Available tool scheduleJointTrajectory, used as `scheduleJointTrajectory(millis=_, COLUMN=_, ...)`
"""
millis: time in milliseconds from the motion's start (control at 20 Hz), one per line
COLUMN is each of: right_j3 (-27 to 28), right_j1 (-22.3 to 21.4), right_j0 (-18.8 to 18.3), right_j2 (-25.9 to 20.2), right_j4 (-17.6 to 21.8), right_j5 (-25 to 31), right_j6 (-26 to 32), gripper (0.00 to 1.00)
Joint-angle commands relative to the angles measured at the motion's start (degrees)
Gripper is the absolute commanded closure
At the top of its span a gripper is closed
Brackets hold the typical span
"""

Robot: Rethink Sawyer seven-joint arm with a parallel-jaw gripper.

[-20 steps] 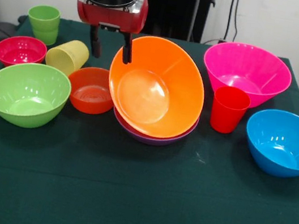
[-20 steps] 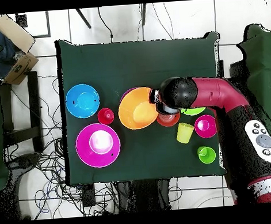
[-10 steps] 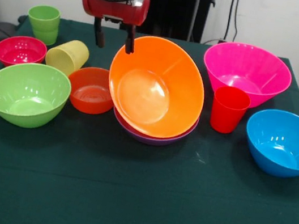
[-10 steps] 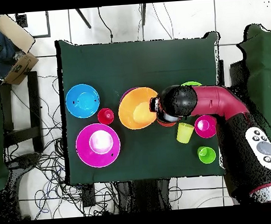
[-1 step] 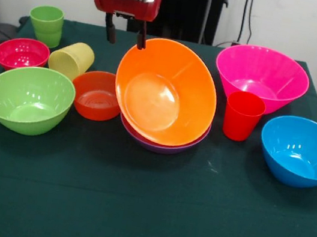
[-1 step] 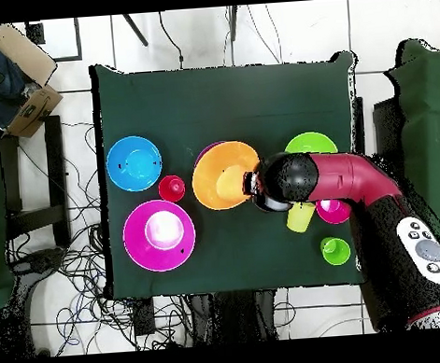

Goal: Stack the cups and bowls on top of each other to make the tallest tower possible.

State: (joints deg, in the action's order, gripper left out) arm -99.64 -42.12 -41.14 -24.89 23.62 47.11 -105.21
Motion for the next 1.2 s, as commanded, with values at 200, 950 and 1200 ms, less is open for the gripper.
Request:
scheduleJointTrajectory(millis=200, right_j3=-2.6, right_j1=5.2, right_j0=1.1, right_j2=3.1, right_j4=5.2, right_j5=-9.1, right_j6=-2.2, gripper=0.0)
scheduleJointTrajectory(millis=950, right_j3=-0.7, right_j1=7.2, right_j0=4.9, right_j2=6.1, right_j4=4.1, right_j5=-12.0, right_j6=-3.2, gripper=0.0)
scheduleJointTrajectory(millis=1200, right_j3=0.1, right_j1=7.3, right_j0=5.8, right_j2=6.6, right_j4=3.5, right_j5=-11.2, right_j6=-2.7, gripper=0.0)
